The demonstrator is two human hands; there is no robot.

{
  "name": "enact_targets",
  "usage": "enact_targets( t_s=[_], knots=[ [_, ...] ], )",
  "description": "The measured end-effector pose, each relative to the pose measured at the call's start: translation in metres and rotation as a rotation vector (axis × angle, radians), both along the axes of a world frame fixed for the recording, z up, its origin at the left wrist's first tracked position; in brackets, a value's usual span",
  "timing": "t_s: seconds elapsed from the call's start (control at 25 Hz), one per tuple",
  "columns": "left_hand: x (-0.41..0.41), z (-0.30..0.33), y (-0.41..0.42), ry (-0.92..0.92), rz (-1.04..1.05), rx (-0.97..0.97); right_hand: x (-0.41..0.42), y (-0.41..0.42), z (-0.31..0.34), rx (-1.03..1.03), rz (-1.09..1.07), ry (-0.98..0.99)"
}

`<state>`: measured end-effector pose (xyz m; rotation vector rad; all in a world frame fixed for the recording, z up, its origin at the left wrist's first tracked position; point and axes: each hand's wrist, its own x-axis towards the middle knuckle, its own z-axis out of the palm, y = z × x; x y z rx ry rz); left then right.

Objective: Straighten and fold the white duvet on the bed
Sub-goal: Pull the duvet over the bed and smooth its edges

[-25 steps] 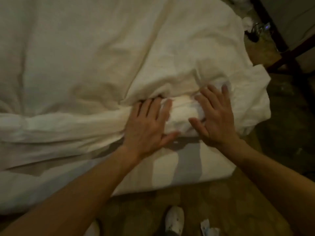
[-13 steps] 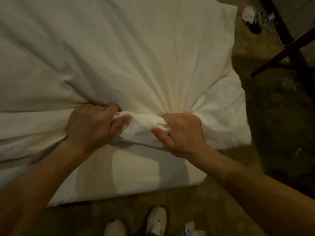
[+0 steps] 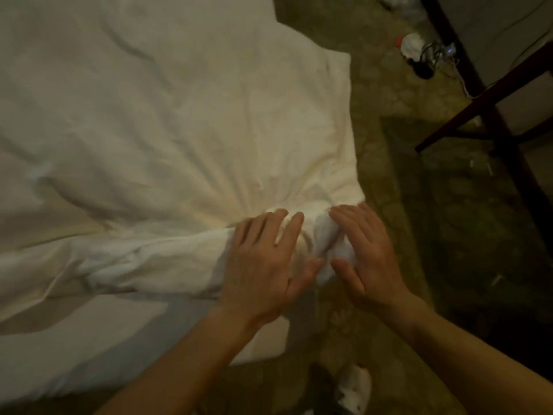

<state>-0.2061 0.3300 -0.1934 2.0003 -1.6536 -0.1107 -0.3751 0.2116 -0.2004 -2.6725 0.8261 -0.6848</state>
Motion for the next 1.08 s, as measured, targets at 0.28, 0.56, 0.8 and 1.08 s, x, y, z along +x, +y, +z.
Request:
enact_targets(
  t_s=[0.28,0.56,0.8,1.08],
  knots=[
    [-0.061,-0.021,-0.099,-0.106,0.318,0.178,-0.067,-0.126,-0.018,0.103,0.177,-0.087],
    [-0.112,0.0,-0.142,-0.032,0.712,0.165,-0.069,-0.222,0.007,0.174,0.519,-0.117],
    [-0.113,0.009,-0.181,-0.003,0.92,0.073,0.028,-0.287,0.027,0.154,0.817,-0.093],
    [-0.084,-0.008,-0.236,-0.016,1.218,-0.035,0.117,-0.355,0.007,0.061,1.113,-0.08]
  ],
)
